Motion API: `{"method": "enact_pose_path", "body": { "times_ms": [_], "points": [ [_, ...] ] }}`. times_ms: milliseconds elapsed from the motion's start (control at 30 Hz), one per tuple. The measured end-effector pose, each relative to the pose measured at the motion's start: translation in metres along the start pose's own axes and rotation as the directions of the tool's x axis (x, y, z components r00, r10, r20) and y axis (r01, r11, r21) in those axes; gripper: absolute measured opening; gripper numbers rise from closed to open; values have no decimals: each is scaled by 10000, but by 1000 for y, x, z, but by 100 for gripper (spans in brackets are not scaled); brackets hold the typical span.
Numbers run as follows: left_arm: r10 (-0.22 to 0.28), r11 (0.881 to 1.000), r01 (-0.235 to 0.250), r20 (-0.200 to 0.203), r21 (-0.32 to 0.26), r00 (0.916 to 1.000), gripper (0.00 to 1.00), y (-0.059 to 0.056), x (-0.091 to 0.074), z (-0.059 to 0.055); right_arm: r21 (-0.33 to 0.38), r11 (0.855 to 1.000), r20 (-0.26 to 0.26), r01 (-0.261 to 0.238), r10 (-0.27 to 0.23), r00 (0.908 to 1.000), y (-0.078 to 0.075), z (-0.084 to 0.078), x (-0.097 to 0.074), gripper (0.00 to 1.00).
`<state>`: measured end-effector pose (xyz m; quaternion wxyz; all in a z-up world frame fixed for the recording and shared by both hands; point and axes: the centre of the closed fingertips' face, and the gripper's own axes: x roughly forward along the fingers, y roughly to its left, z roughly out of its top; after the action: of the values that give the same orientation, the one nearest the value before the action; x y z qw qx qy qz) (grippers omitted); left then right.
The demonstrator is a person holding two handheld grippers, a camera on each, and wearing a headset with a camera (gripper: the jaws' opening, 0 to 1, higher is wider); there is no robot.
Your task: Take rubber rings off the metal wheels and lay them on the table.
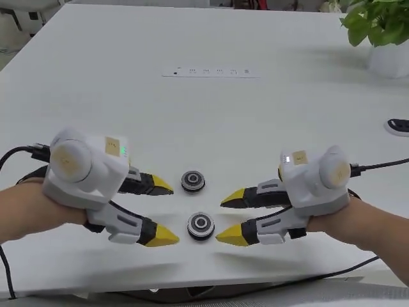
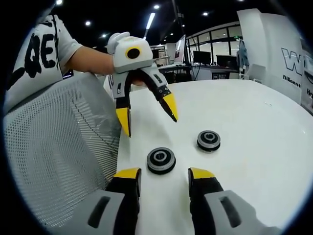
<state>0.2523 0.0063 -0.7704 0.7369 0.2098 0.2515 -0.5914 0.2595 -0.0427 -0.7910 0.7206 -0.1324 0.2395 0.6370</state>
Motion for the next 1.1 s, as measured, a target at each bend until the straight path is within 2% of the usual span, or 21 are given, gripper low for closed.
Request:
{"method": "enact_pose_path", "body": {
  "times_ms": [267, 633, 1100],
  "points": [
    [-134, 9995, 138, -148, 268, 9998, 46, -3, 7, 1, -127, 9998, -100, -158, 157, 9998, 0, 2, 3, 35],
    [-406, 9990, 407, -91, 167, 9991, 42, -6, 18, 6, -221, 9994, -183, -258, 254, 9995, -1, 3, 5, 35],
    [-691, 9976, 690, -100, -71, 9976, 33, -8, 30, 7, -145, 9996, -174, -262, 259, 9995, -2, 1, 6, 35]
  ]
}}
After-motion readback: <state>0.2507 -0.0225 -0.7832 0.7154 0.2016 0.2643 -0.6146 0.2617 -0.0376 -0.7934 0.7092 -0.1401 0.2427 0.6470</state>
